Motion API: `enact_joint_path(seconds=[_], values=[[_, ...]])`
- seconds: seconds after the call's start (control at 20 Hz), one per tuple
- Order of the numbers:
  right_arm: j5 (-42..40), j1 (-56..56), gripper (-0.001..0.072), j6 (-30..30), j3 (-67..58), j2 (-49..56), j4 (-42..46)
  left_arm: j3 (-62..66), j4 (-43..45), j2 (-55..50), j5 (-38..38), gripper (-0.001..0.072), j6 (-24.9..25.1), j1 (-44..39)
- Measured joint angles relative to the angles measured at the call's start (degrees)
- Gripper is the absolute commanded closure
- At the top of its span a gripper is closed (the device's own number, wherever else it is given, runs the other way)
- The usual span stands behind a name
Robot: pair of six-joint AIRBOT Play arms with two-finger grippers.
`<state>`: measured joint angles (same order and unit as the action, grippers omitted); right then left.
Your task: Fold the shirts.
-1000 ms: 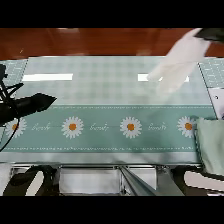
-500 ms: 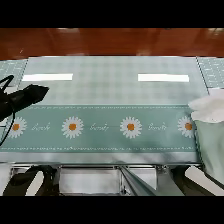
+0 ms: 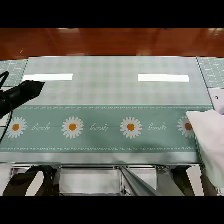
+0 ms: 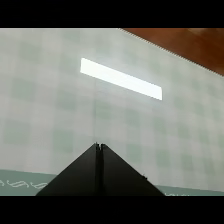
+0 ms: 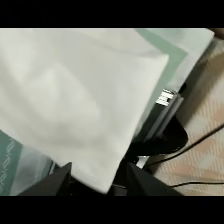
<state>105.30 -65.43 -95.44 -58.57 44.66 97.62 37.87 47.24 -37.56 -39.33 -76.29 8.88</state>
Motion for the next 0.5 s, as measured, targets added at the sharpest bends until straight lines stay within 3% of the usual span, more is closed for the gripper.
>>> enact_joint_path(seconds=[0.15, 0.25, 0.3, 0.5], values=[[-1.0, -1.2, 0.0325, 0.0, 2.4, -0.4, 1.6, 0.5, 0.0, -2.3, 1.0, 0.0684, 0.5, 0.0], [-2.0, -1.5, 0.0616, -0.3, -0.2, 1.3, -1.6, 3.4, 0.0, -5.7, 1.9, 0.0684, 1.7, 0.0], [-2.7, -1.3, 0.0690, -0.8, -2.7, 2.9, -5.6, 6.0, 0.0, -7.9, 1.8, 0.0684, 2.2, 0.0], [-13.2, 8.6, 0.0690, -1.7, -14.0, 9.9, -31.4, 24.4, -0.1, -19.8, -4.7, 0.0685, 3.2, -1.7]])
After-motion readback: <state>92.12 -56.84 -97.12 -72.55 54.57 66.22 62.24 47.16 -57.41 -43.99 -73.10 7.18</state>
